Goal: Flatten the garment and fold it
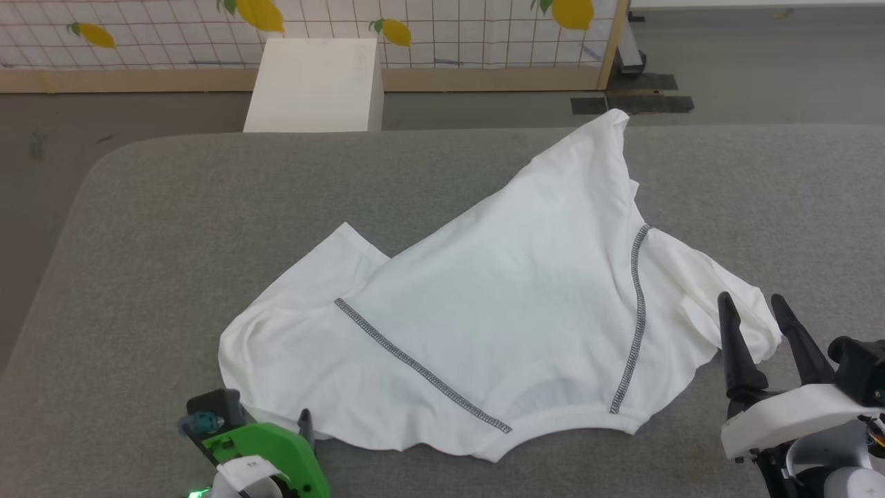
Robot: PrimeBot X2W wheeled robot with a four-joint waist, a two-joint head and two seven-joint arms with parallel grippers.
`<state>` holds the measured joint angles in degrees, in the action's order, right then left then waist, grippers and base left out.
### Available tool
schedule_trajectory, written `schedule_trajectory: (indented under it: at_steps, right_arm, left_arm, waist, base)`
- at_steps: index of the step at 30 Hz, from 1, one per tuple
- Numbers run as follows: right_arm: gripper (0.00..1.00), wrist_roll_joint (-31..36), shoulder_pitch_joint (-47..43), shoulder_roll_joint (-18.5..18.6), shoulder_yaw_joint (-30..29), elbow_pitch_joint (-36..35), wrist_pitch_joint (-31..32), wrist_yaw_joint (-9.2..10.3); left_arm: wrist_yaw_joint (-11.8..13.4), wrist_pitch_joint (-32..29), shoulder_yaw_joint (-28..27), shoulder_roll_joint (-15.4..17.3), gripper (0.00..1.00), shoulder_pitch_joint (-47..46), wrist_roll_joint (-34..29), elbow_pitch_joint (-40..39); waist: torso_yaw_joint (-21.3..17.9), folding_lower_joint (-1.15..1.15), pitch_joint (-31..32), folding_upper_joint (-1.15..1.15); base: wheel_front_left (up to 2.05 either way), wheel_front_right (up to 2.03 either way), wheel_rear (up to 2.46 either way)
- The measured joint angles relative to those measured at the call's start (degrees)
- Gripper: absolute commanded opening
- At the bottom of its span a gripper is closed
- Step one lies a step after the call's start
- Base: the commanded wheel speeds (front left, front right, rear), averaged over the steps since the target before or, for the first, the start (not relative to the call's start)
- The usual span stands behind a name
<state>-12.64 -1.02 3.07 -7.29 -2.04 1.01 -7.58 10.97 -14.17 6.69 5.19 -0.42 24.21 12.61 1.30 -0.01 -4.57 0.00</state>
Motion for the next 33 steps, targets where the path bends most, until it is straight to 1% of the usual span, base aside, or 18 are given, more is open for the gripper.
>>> schedule_trajectory:
  at_steps: [2,5,9,10,11,14,17,20,23,26,27,28,29,31,33]
  right_arm:
    - [1.00,-0.12,-0.01,0.00,0.41,-0.19,0.07,0.00]
    - [1.00,-0.71,0.00,-0.03,1.26,-0.46,0.27,0.00]
    - [1.00,-1.20,0.00,-0.04,1.82,-0.69,0.51,0.00]
    - [1.00,-1.26,0.00,-0.04,1.94,-0.78,0.52,0.00]
    - [1.00,-1.32,0.00,-0.04,2.01,-0.85,0.52,0.00]
    - [1.00,-1.58,0.04,-0.04,2.02,-0.98,0.52,0.00]
    - [1.00,-1.65,0.12,-0.05,1.66,-1.13,0.51,0.00]
    - [1.00,-1.64,0.12,-0.05,1.10,-1.21,0.63,0.00]
    - [1.00,-1.64,0.12,-0.05,0.64,-0.85,2.24,0.00]
    - [1.00,-1.58,0.10,-0.05,0.45,-0.30,4.50,0.00]
    - [1.00,-1.57,0.08,-0.05,0.51,-0.08,5.35,0.00]
    - [1.00,-1.52,0.06,-0.05,0.58,0.09,6.10,0.00]
    - [1.00,-1.44,0.02,-0.05,0.67,0.25,6.99,0.00]
    - [1.00,-1.44,-0.18,-0.10,0.64,0.45,8.58,0.00]
    - [1.00,-1.47,-0.22,-0.16,-0.40,0.93,9.95,0.00]
  left_arm:
    - [1.86,-1.41,-0.67,0.10,1.00,-0.37,-0.10,1.11]
    - [3.48,-2.89,-1.88,0.42,1.00,-1.98,-0.07,2.91]
    - [4.31,-4.00,-3.11,0.90,1.00,-3.75,0.59,4.41]
    - [4.26,-4.01,-3.33,1.16,0.60,-3.93,0.69,4.77]
    - [4.10,-3.96,-3.55,1.54,0.00,-4.32,1.09,5.22]
    - [3.60,-2.77,-4.60,2.90,0.00,-5.23,1.97,5.46]
    - [3.53,0.99,-6.28,4.23,0.00,-5.87,1.98,5.46]
    - [3.53,3.97,-8.26,6.81,0.00,-6.39,1.86,5.60]
    - [3.54,6.80,-9.78,9.06,0.00,-7.40,1.40,5.66]
    - [3.13,9.43,-10.39,10.32,0.00,-8.62,1.04,5.97]
    - [2.70,10.34,-10.44,10.35,0.06,-8.92,1.05,6.12]
    - [2.38,10.89,-10.45,10.27,0.62,-9.14,1.08,6.25]
    - [1.98,11.65,-10.37,10.14,1.00,-9.33,1.08,6.39]
    - [0.86,14.07,-10.40,9.24,1.00,-9.39,1.78,6.30]
    - [-0.45,17.46,-10.55,7.61,1.00,-9.33,2.86,5.64]
  waist:
    - [-0.49,0.00,-0.28,0.00]
    - [-1.28,0.00,-0.78,0.00]
    - [-2.36,0.00,-1.54,0.00]
    - [-2.55,0.00,-1.73,0.00]
    - [-2.78,0.00,-2.00,0.00]
    - [-3.31,0.00,-2.80,0.00]
    - [-3.59,0.00,-3.56,0.00]
    - [-3.61,0.00,-4.18,0.00]
    - [-3.44,0.00,-4.61,0.00]
    - [-3.21,0.00,-5.02,0.00]
    - [-3.13,0.00,-5.15,0.00]
    - [-3.06,0.00,-5.23,0.00]
    - [-2.98,0.00,-5.32,0.00]
    - [-2.81,0.00,-5.45,0.00]
    - [-2.69,0.00,-5.50,0.00]
  base:
    - [0.00,0.00,0.00]
    - [0.00,0.00,0.00]
    - [0.00,0.00,0.00]
    - [0.00,0.00,0.00]
    - [0.00,0.00,0.00]
    - [0.00,0.00,0.00]
    - [0.00,0.00,0.00]
    - [0.00,0.00,0.00]
    - [0.00,0.00,0.00]
    - [0.00,0.00,0.00]
    - [0.00,0.00,0.00]
    - [0.00,0.00,0.00]
    - [0.00,0.00,0.00]
    - [0.00,0.00,0.00]
    - [0.00,0.00,0.00]
